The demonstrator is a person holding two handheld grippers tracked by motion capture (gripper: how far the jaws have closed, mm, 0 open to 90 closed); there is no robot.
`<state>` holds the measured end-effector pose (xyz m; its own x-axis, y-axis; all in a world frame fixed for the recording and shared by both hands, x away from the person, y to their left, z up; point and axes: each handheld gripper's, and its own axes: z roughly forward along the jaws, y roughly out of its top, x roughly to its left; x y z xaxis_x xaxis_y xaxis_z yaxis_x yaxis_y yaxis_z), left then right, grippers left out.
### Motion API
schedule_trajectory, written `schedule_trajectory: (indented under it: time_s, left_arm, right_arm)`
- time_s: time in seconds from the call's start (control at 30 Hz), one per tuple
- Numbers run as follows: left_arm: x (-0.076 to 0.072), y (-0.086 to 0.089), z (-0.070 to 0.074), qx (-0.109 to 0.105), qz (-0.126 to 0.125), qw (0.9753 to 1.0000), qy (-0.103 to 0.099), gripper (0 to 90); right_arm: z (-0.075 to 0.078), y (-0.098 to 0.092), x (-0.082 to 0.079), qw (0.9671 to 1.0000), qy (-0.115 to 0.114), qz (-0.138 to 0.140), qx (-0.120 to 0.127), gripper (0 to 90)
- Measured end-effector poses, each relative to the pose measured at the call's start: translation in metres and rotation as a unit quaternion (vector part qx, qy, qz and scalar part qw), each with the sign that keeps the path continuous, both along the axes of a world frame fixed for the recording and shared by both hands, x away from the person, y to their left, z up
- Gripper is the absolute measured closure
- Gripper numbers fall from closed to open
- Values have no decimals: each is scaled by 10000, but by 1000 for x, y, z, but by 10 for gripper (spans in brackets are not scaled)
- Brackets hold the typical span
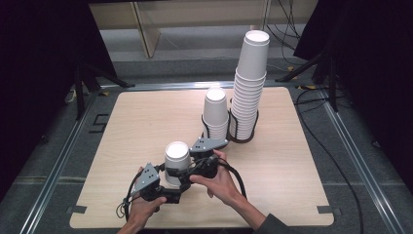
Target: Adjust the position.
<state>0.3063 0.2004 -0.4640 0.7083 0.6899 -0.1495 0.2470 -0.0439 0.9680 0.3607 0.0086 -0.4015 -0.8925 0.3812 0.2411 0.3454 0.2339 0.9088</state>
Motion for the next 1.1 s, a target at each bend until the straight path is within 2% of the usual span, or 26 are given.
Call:
schedule_trajectory:
  time_s: [0.03, 0.07, 0.17, 0.2, 0.23, 0.27, 0.3, 0.33, 0.4, 0.43, 0.5, 0.53, 0.6, 0.63, 0.67, 0.7, 0.73, 0.77, 0.8, 0.83, 0.9, 0.93, 0.97, 1.0, 1.03, 1.1]
  left_arm:
    - [0, 0, 0, 0, 0, 10000, 0, 17]
    - [1, 0, -1, -116, -88, 9999, -35, 14]
    - [-1, 1, 1, -15, -20, 10000, -9, 28]
    - [-1, 0, 1, -70, -58, 9999, -106, 36]
    - [-1, 0, 1, -70, -58, 9999, -106, 41]
    - [-2, 1, 2, 12, -32, 9999, -104, 41]
    - [-3, 1, 4, 135, -38, 9998, -104, 53]
    - [-2, 0, 4, 99, -89, 9997, -196, 59]
    - [-4, 0, 6, 263, -71, 9995, -174, 70]
    - [-4, 0, 6, 263, -71, 9995, -174, 74]
    - [-4, 1, 7, 499, -168, 9984, -222, 81]
    - [-4, 1, 7, 499, -168, 9984, -222, 82]
    - [-4, 3, 8, 637, -191, 9975, -251, 85]
    - [-2, 5, 8, 708, -255, 9963, -416, 85]
    - [-2, 6, 8, 793, -287, 9953, -481, 89]
    - [-3, 9, 11, 1058, -340, 9926, -497, 90]
    - [-3, 9, 11, 1058, -340, 9926, -497, 90]
    - [-5, 9, 12, 1249, -354, 9898, -595, 92]
    - [-5, 9, 12, 1249, -354, 9898, -595, 92]
    - [-6, 7, 12, 1430, -460, 9864, -666, 92]
    - [-8, 6, 12, 1457, -457, 9865, -598, 96]
    - [-8, 4, 11, 1522, -498, 9854, -573, 97]
    - [-9, 5, 11, 1683, -544, 9827, -545, 98]
    - [-9, 5, 11, 1683, -544, 9827, -545, 99]
    - [-9, 4, 10, 1757, -621, 9811, -519, 99]
    - [-8, 5, 11, 1830, -687, 9796, -468, 100]
  right_arm:
    - [0, 0, 0, 10000, 0, 0, 0, 176]
    - [-2, 1, 0, 10000, 23, 33, 28, 176]
    - [-2, 1, -1, 10000, 43, 31, -63, 176]
    - [-2, 2, -1, 9997, 191, 104, 64, 173]
    - [-2, 2, -1, 9997, 191, 104, 64, 173]
    - [-2, 1, 0, 9999, 116, 51, 52, 170]
    - [0, -1, -2, 9995, 302, 50, 10, 163]
    - [0, -1, 1, 9997, 216, 94, 38, 160]
    - [1, -3, 1, 9991, 385, 153, 53, 153]
    - [1, -3, 1, 9990, 389, 204, 55, 151]
    - [3, -5, 1, 9992, 350, 203, -31, 150]
    - [3, -5, 1, 9992, 350, 203, -31, 150]
    - [6, -7, 2, 9994, 235, 224, -100, 153]
    - [8, -9, 1, 9993, 247, 254, -119, 153]
    - [15, -13, 2, 9986, 292, 403, -170, 154]
    - [19, -17, 1, 9989, 258, 307, -256, 154]
    - [19, -17, 1, 9989, 258, 307, -256, 154]
    - [23, -21, 3, 9987, 104, 402, -291, 155]
    - [23, -21, 3, 9987, 104, 402, -291, 155]
    - [28, -24, 2, 9980, 66, 452, -432, 155]
    - [30, -26, 2, 9975, 80, 488, -507, 155]
    - [32, -28, 2, 9968, 17, 531, -592, 156]
    - [32, -29, 2, 9962, 30, 588, -649, 156]
    - [32, -29, 2, 9962, 30, 588, -649, 156]
    - [32, -31, 1, 9938, 46, 715, -851, 157]
    - [32, -31, -1, 9918, 132, 816, -971, 157]
